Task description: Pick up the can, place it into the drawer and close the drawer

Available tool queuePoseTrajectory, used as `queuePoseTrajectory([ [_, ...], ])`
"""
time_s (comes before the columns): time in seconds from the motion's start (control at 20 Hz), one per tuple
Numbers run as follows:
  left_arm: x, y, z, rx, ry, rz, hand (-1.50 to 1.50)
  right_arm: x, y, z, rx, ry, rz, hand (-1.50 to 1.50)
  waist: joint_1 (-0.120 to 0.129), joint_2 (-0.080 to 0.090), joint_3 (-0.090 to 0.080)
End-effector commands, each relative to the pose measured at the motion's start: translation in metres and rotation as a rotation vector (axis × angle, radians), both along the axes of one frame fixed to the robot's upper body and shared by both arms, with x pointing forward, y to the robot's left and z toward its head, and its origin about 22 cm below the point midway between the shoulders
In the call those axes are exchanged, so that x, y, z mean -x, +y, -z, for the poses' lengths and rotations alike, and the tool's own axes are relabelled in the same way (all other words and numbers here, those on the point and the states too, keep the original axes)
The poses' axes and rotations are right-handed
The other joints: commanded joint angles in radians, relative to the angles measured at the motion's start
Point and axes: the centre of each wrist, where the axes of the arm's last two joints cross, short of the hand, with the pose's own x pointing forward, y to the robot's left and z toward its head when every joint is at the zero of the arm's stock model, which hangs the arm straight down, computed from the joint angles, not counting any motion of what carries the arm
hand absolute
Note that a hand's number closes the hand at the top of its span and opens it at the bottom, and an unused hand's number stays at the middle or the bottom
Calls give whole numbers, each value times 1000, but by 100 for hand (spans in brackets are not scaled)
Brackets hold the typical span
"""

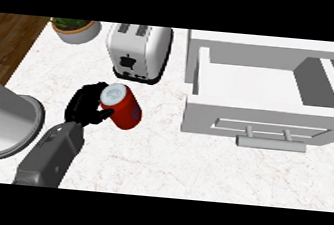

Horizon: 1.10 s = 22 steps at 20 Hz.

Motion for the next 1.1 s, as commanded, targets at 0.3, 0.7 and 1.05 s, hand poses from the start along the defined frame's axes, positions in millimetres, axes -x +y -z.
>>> queuePoseTrajectory([
  [0.3,-23,-51,-67,-57,-139,-84,150,3,4,-4,10,15,5,-150,12,-5,1],
  [0.7,-19,-89,-156,-77,-175,-76,150,8,5,-15,-20,-4,10,-150,-7,1,-1],
  [1.05,-27,-106,-210,-129,-187,-99,150,2,8,-2,-2,-25,-13,-150,-23,9,-1],
])
